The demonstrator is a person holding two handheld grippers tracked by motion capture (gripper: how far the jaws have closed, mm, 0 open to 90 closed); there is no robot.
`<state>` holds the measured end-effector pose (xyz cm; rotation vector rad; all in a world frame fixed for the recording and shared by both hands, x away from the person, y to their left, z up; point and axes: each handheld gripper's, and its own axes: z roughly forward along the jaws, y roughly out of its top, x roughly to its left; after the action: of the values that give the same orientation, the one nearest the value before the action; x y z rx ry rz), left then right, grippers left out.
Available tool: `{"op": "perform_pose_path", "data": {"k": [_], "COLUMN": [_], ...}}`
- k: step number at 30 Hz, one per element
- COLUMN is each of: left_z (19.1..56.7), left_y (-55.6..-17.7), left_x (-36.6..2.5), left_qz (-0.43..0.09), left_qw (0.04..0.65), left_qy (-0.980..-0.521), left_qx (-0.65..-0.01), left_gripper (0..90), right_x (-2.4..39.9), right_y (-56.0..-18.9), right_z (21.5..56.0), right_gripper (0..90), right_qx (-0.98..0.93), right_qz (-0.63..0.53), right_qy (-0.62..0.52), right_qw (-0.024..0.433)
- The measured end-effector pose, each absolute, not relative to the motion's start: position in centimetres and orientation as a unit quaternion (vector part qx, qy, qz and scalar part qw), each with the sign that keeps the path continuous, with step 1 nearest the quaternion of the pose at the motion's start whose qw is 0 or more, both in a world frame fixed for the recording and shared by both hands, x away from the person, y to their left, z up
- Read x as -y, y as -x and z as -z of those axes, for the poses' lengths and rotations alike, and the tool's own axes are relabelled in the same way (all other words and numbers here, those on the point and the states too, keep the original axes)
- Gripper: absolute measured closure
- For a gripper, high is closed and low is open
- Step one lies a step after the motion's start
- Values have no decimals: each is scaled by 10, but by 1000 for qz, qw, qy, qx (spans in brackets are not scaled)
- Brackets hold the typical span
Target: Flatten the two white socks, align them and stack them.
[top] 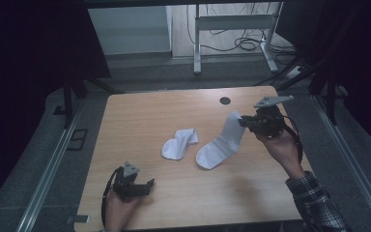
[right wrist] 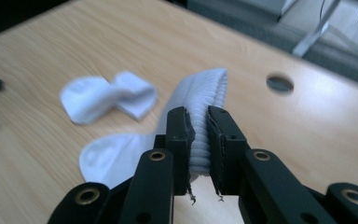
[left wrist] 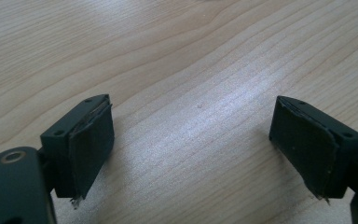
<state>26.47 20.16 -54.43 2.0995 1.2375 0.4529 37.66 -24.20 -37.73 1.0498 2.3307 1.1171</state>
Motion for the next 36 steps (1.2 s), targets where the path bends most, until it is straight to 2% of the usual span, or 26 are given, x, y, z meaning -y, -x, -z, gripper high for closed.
{"op": "perform_pose_path", "data": {"k": [4, 9, 11, 12, 17, 20, 26, 36], "left_z": [544, 544, 544, 544, 544, 544, 544, 544], "left_y": [-264, -264, -264, -264, -264, -264, -265, -265], "left_x": [-201, -201, -201, -201, -201, -201, -201, -201], "left_qz": [-172, -172, -172, -172, -172, -172, -172, -173], "left_qw": [326, 326, 326, 326, 326, 326, 326, 326], "left_qy": [-800, -800, -800, -800, -800, -800, -799, -800], "left_qx": [-474, -474, -474, -474, -474, -474, -474, -473], "left_gripper": [138, 138, 139, 139, 139, 139, 138, 139], "right_x": [258, 271, 277, 280, 295, 296, 283, 268], "right_y": [-389, -394, -395, -396, -398, -395, -385, -381], "right_z": [407, 428, 436, 440, 452, 453, 465, 506], "right_gripper": [786, 775, 736, 690, 588, 597, 683, 696], "right_qx": [-821, -819, -819, -819, -816, -815, -829, -843], "right_qz": [-373, -355, -345, -337, -323, -327, -346, -335], "right_qy": [-400, -417, -420, -424, -437, -435, -410, -402], "right_qw": [162, 169, 182, 190, 200, 197, 157, 124]}}
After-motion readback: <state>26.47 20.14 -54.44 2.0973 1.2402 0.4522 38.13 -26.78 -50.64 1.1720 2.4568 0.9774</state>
